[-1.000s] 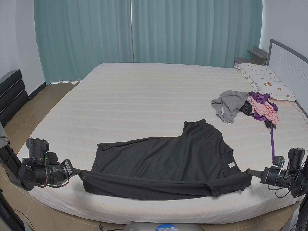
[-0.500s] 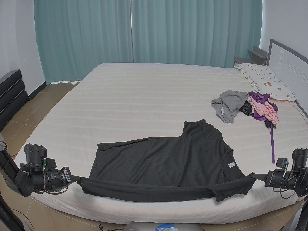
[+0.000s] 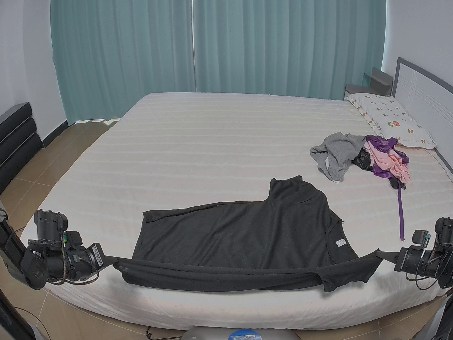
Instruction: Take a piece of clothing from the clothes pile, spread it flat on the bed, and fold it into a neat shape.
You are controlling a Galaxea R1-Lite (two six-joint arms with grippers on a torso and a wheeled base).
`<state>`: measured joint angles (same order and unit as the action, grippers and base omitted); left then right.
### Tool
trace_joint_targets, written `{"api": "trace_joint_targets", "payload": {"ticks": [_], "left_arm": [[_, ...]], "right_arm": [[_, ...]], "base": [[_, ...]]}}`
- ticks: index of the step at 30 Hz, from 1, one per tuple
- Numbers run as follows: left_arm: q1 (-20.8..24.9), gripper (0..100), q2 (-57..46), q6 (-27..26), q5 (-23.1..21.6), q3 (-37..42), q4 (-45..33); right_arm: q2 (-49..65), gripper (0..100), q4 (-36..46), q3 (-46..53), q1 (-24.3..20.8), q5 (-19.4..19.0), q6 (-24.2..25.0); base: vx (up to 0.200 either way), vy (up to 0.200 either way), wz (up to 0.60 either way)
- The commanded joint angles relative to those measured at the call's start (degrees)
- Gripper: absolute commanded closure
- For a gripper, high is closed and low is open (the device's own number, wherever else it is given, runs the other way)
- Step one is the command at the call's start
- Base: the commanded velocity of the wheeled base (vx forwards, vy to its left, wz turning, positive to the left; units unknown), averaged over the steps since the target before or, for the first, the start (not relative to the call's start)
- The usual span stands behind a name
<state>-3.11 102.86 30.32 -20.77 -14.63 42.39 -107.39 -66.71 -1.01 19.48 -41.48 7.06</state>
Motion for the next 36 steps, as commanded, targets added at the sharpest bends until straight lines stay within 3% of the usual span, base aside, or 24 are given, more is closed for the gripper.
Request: {"api": "trace_joint_targets", "payload": {"ticks": [1, 14, 28, 29, 36], "left_arm": [[0.03, 100, -0.21, -0.08, 0.12, 0.65, -0.2], [-0.06, 100, 0.23, -2.63, 0.56, 2.5, -1.08], [0.21, 100, 9.9, -2.63, 0.91, -5.94, -1.25], [0.21, 100, 11.13, -2.54, 0.91, -6.99, -1.25], [0.3, 100, 15.88, -2.46, 0.91, -11.21, -1.25]], "right_arm": [[-0.45, 100, 0.26, 1.01, -0.23, 0.0, -0.2], [1.39, 100, 5.62, 0.84, -1.73, 0.0, -2.22], [-5.64, 100, 6.15, -8.39, -7.18, 2.9, -0.99], [-7.57, 100, 6.15, -10.15, -7.7, 4.39, -0.64], [-10.56, 100, 6.24, -14.63, -8.67, 5.01, 3.05]], "base": [[0.0, 0.0, 0.0], [0.0, 0.0, 0.0], [0.0, 0.0, 0.0], [0.0, 0.0, 0.0], [0.0, 0.0, 0.0]]}}
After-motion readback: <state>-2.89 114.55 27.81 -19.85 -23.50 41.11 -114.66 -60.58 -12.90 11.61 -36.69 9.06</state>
